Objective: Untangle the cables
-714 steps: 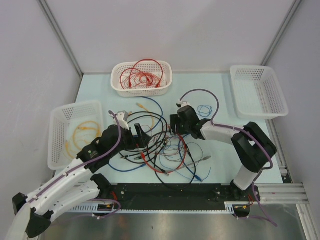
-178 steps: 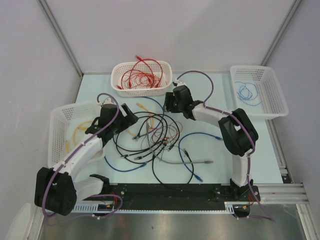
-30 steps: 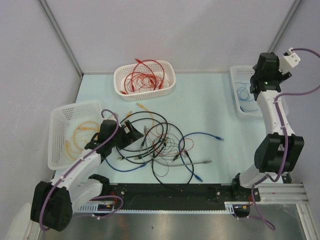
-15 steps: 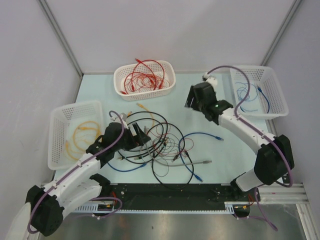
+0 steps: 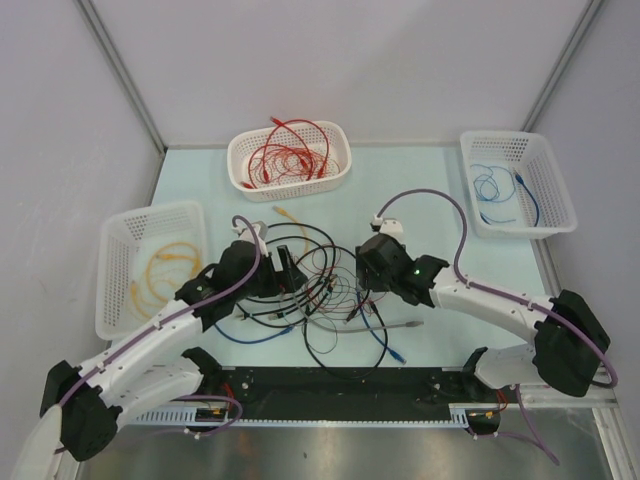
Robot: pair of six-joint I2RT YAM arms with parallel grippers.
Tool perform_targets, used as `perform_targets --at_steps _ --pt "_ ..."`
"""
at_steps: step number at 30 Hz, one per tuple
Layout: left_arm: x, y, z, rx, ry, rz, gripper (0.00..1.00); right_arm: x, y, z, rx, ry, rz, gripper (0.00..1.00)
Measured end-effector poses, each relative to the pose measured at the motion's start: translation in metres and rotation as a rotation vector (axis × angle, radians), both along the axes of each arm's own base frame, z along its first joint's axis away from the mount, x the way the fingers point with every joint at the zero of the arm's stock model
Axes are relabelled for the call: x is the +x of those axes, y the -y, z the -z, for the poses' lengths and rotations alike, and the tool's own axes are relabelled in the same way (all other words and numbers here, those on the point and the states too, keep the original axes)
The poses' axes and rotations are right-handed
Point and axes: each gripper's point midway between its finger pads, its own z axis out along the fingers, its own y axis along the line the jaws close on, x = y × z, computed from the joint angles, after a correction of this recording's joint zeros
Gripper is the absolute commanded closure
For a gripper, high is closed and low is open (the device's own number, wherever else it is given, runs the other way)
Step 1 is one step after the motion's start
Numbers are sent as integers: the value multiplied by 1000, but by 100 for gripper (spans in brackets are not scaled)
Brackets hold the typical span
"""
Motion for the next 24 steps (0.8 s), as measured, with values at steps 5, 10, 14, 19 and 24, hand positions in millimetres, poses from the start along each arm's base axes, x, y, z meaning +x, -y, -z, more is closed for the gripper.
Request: perform_targets --at_steps 5,10,14,19,24 --pt "0 -6 -5 1 22 -20 7 -14 37 35 -33 -65 104 30" --pt "-4 -8 4 6 -2 -28 8 0 83 47 20 -98 335 30" --pt "-6 -9 8 7 -15 -34 7 8 100 35 106 -63 472 29" --pt "-6 -10 10 6 -21 -41 7 22 122 30 165 -46 631 29" --pt "-7 -10 12 4 -24 -43 7 31 148 39 137 -54 738 29"
